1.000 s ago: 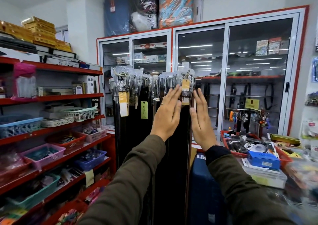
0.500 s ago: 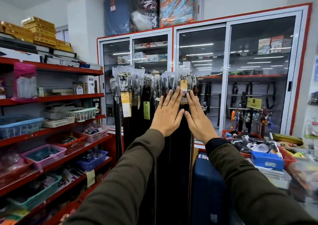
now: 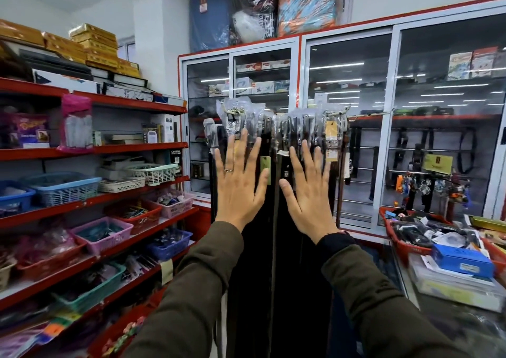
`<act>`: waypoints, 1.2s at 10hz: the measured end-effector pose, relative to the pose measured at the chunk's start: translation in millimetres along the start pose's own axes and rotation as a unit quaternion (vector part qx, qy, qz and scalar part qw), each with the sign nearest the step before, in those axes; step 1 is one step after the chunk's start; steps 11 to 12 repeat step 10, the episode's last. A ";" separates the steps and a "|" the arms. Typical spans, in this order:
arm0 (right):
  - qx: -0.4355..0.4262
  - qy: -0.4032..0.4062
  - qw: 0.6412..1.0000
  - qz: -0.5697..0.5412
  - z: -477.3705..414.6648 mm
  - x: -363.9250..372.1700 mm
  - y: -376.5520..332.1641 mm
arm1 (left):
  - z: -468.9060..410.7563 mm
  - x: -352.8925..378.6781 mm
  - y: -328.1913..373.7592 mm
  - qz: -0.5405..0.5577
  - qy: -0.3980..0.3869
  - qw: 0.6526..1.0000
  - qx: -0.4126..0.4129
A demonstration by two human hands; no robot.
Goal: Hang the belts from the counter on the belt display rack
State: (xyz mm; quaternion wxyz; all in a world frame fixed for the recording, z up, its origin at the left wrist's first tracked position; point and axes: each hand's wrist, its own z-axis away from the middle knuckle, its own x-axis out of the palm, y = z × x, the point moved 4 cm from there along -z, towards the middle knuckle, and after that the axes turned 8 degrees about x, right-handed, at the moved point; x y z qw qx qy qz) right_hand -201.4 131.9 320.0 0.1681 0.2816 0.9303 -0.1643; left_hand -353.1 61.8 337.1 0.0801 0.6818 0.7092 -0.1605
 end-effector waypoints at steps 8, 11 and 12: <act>-0.012 -0.140 0.990 0.006 -19.7 87.8 -42.1 | 13.0 33.3 -66.3 0.151 -0.111 0.982 0.017; -0.042 -0.082 0.995 -0.029 -12.5 43.3 -50.7 | 16.1 15.4 -52.3 0.068 -0.064 0.996 0.004; -0.042 -0.082 0.995 -0.029 -12.5 43.3 -50.7 | 16.1 15.4 -52.3 0.068 -0.064 0.996 0.004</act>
